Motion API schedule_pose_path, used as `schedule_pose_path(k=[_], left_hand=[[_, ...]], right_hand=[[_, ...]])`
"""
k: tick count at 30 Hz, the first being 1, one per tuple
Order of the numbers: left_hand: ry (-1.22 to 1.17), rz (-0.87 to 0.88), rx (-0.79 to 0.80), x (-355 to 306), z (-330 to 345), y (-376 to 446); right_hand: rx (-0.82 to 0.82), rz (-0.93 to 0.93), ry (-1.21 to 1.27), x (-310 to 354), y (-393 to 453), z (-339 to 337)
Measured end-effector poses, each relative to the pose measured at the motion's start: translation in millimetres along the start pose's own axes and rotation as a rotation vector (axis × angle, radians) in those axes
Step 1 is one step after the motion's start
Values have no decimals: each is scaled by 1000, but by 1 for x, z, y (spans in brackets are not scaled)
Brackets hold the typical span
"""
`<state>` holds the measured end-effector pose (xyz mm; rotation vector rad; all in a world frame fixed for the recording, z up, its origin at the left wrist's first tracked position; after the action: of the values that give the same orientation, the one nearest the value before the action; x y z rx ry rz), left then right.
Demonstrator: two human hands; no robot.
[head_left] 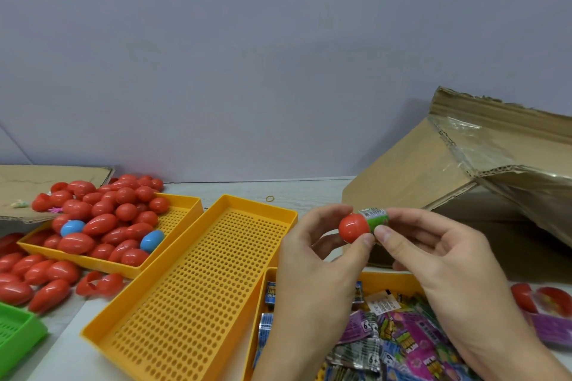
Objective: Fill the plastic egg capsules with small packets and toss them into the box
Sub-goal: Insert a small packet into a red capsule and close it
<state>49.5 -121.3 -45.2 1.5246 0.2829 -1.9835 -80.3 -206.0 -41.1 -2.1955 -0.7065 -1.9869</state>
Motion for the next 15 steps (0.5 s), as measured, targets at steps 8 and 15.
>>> schedule_pose_path(k=[8, 15], left_hand=[[56, 33, 30, -2, 3, 0], [50, 36, 85, -4, 10, -1]], right_hand=[[26, 28, 25, 8, -3, 4], [-34, 86, -12, -1, -2, -1]])
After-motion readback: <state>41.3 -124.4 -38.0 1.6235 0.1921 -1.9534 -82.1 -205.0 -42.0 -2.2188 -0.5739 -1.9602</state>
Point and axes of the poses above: each hand's wrist, its own y-axis towards the middle knuckle, its own z-axis out of the palm, x = y × z, the point moved 10 cm from there along y, towards the middle knuckle, and after that the axes turned 14 degrees about -y, right-handed, at the moved point
